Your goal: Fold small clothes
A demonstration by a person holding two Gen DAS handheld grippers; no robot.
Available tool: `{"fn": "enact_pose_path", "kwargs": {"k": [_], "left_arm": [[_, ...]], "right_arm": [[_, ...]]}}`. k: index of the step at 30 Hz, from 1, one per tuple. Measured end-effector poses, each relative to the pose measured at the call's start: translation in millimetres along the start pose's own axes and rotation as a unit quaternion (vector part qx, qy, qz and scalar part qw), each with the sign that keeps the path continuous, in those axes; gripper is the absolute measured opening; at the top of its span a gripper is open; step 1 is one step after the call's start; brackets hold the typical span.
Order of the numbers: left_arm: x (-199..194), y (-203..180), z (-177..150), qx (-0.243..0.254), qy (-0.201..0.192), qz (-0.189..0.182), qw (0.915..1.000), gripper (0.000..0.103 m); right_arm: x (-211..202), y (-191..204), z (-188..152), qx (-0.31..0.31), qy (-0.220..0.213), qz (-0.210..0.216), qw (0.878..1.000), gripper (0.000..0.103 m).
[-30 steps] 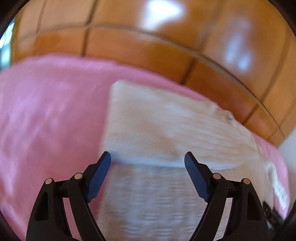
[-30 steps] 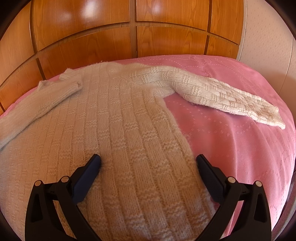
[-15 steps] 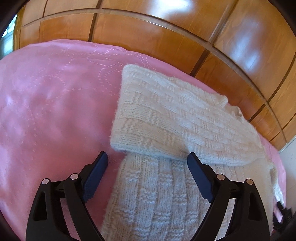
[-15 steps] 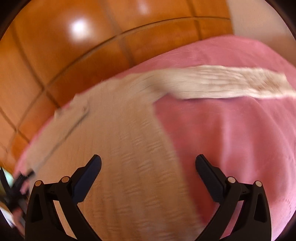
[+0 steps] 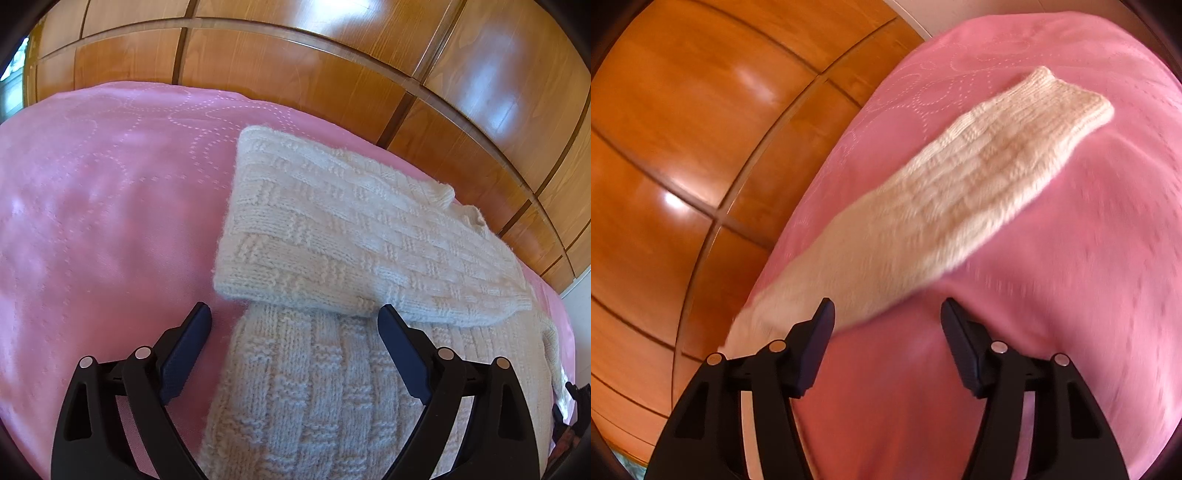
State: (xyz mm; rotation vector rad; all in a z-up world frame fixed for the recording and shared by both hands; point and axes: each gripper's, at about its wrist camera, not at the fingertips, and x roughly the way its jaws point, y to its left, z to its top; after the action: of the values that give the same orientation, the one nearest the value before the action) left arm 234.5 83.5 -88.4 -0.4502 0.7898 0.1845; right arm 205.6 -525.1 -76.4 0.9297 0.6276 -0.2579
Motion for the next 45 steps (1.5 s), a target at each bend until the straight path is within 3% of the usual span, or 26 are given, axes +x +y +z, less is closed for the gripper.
{"fn": "enact_pose_path", "kwargs": {"k": [6,9,11,13,15,19,28,32,37,41,43,45], "left_arm": [[2,0,0,0.001,-0.001,-0.005,1.0000,0.093],[3,-2,-2,0.006,-0.002,-0.002,1.0000,0.094],[4,-3,-2,0.008,-0.002,-0.003,1.0000,0.096],[5,-3,-2,0.009,-0.002,-0.004,0.9999,0.097],[6,-5,-2,0.013,-0.001,-0.002,0.9999,0.098],[7,-5,-2,0.014,-0.001,-0.004,0.9999,0.099],[7,-3,-2,0.010,-0.002,-0.009,0.9999,0.099],[7,-3,-2,0.010,-0.002,-0.009,0.9999,0.099],[6,-3,-2,0.008,-0.002,-0.010,0.9999,0.099],[6,-3,-2,0.008,-0.002,-0.010,0.9999,0.099],[6,-3,-2,0.008,-0.002,-0.011,0.9999,0.099],[6,-3,-2,0.007,-0.002,-0.011,0.9999,0.099]], "right_arm": [[5,-23,32,0.063,-0.035,-0.012,0.997,0.049],[7,-37,44,0.106,-0.052,-0.017,0.993,0.035],[12,-44,54,0.128,-0.054,-0.029,0.990,0.018],[12,-57,63,0.151,-0.050,-0.039,0.987,0.009],[16,-58,68,0.163,-0.042,-0.047,0.985,0.008],[19,-20,77,0.103,-0.039,-0.088,0.990,0.009],[16,87,64,-0.040,-0.062,-0.060,0.995,0.009],[26,125,41,-0.095,-0.059,-0.057,0.992,0.009],[40,173,4,-0.164,-0.038,-0.019,0.986,0.009],[57,214,-47,-0.264,-0.009,0.004,0.965,0.009],[65,228,-75,-0.319,0.005,0.008,0.948,0.010],[76,238,-111,-0.387,0.026,0.012,0.922,0.015]]}}
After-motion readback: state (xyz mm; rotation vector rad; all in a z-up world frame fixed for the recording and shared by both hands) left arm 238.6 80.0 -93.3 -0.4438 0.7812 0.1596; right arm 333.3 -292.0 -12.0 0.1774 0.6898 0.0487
